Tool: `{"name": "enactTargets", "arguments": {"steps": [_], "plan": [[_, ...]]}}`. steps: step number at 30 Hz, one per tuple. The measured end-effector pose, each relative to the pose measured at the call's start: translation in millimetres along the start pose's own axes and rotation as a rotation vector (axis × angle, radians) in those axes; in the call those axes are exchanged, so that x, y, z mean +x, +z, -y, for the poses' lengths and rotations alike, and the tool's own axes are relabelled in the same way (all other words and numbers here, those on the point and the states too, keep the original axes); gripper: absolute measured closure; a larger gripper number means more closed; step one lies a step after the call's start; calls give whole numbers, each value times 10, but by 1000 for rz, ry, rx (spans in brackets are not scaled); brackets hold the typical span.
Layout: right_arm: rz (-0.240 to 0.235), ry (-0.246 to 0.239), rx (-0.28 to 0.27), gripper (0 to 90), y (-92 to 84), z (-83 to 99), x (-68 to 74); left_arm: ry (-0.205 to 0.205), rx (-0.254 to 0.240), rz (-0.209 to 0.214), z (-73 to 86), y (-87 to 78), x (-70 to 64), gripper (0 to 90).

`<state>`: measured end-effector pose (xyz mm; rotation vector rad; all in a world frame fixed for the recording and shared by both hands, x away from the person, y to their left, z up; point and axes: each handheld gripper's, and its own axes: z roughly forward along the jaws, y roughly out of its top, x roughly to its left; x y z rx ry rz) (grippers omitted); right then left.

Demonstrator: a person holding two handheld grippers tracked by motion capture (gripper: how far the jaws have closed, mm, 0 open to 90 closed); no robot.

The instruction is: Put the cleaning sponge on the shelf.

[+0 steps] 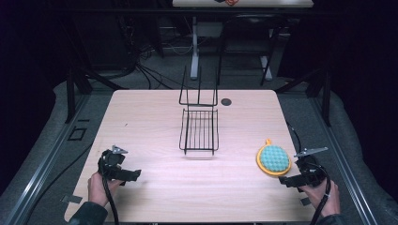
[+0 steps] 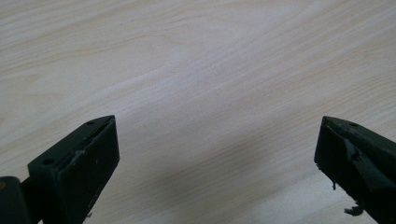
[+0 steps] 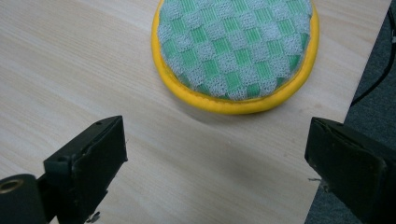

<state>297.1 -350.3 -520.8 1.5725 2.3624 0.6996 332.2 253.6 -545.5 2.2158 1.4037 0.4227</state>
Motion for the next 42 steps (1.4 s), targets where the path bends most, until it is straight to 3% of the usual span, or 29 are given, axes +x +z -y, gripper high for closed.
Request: {"name": "enactTargets", "arguments": {"steps": [16, 26, 30, 37, 42], "plan": [[3, -5, -38, 61, -12, -200, -65, 4, 5, 0, -11, 10, -4, 1], [-16, -2, -28, 65, 108, -367, -166, 6, 12, 3, -20, 37, -11, 1], [-30, 21, -25, 72, 183, -419, -206, 7, 14, 2, -24, 41, -16, 1], [-21, 33, -20, 149, 336, -506, -321, 11, 22, 3, -27, 53, -16, 1], [-23, 87, -17, 326, 413, -518, -437, 10, 26, 4, -25, 56, -17, 1]]}}
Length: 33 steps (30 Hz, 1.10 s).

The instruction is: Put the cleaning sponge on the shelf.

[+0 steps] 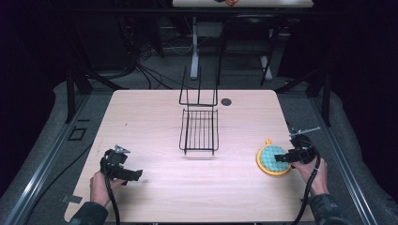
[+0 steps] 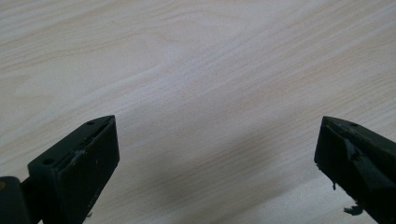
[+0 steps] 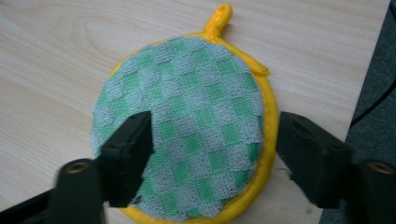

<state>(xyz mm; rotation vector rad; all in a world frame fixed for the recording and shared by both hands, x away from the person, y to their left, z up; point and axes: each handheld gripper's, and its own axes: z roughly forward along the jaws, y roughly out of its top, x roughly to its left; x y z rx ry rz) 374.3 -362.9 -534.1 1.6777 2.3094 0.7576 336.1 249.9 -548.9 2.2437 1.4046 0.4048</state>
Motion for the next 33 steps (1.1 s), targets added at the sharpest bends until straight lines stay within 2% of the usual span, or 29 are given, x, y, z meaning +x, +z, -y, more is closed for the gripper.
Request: {"name": "enactTargets", "arguments": {"steps": [4, 6, 11, 16, 22, 30, 33], "plan": [[-8, 36, 7, 492, 19, 23, -45, 1, -2, -2, 3, -2, -5, 1], [0, 24, 12, 540, 22, 30, -57, 5, 3, -3, 3, -2, -9, 1], [-8, 68, -11, 671, 52, 80, -65, 6, 6, -2, 5, 0, -6, 1], [13, 76, -11, 799, 57, 90, -34, 6, 6, -4, 9, 5, -16, 1], [28, 76, -20, 852, 37, 91, -6, 6, 3, -5, 7, 2, -17, 1], [3, 85, -91, 877, -104, 71, 17, 8, 2, -1, 2, -7, -6, 1], [-3, 74, -118, 878, -179, 52, 38, 4, -2, -4, 4, -11, -9, 1]]}}
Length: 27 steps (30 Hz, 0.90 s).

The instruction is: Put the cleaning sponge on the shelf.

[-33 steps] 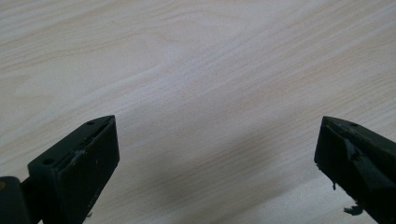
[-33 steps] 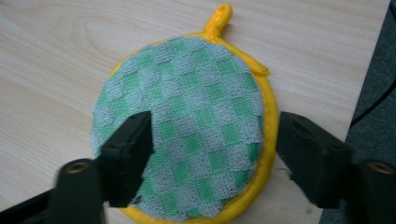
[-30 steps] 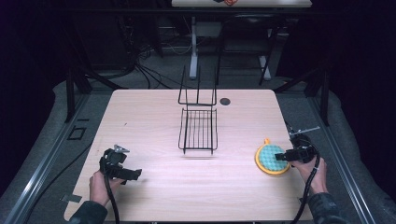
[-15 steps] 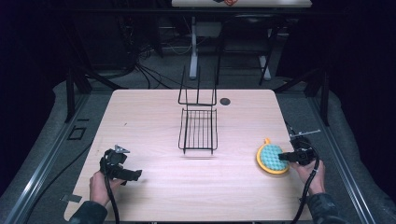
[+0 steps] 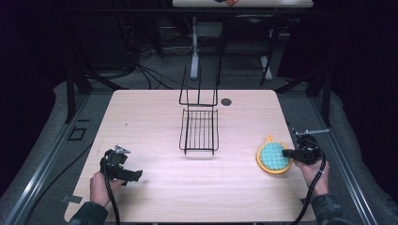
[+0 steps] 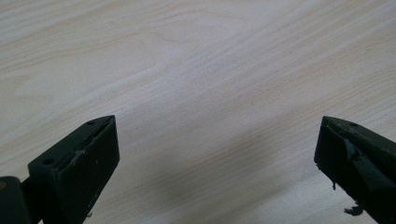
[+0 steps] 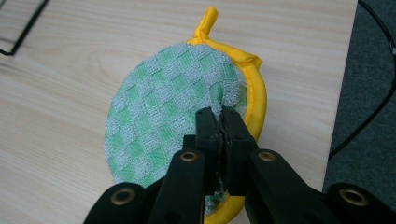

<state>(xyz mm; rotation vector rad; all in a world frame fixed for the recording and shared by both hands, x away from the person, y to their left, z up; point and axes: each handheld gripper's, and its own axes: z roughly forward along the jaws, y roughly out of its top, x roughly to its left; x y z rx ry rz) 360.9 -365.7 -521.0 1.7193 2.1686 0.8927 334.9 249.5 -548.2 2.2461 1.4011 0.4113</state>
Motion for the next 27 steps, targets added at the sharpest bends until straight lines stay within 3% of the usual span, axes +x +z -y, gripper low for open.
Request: {"name": "enactTargets", "arguments": {"steps": [18, 27], "plan": [[-49, -74, -77, 881, -292, -123, 230, 3, -10, 11, 0, -6, 2, 1], [-64, -104, -75, 881, -329, -150, 342, 6, -10, 15, 0, -3, -2, 1]]}}
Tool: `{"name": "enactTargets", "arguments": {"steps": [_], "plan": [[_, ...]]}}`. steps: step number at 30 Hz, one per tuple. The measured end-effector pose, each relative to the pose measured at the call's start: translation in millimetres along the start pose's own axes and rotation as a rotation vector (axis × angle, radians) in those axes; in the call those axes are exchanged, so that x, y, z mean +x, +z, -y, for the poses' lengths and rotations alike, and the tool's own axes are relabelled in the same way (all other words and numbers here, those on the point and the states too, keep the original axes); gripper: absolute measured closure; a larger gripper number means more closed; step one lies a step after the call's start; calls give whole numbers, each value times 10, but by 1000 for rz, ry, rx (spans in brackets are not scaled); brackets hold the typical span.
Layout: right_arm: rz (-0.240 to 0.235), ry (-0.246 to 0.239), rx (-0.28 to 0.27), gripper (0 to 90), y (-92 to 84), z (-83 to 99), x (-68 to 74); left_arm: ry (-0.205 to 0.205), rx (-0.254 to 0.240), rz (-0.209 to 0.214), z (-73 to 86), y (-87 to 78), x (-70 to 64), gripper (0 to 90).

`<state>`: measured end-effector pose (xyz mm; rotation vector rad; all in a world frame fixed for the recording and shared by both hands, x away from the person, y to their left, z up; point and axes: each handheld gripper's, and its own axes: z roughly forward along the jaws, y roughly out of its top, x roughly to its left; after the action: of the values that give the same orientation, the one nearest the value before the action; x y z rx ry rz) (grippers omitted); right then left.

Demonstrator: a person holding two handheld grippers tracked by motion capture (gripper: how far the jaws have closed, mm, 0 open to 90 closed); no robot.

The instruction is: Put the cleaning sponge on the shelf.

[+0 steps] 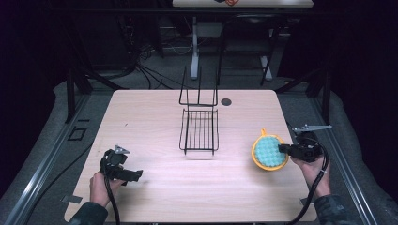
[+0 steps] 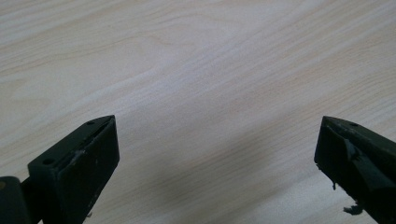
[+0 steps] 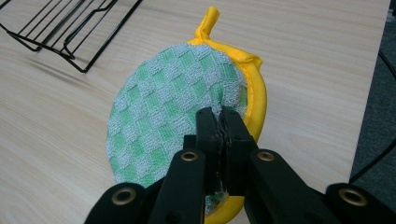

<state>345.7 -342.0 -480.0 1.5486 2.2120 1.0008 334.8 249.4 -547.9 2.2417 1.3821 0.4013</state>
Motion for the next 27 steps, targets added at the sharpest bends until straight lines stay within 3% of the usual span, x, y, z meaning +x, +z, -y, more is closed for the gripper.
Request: {"name": "enactTargets", "arguments": {"steps": [27], "plan": [[-73, -86, -39, 881, -52, -206, 349, 2, -1, -2, 2, -1, -11, 1]]}}
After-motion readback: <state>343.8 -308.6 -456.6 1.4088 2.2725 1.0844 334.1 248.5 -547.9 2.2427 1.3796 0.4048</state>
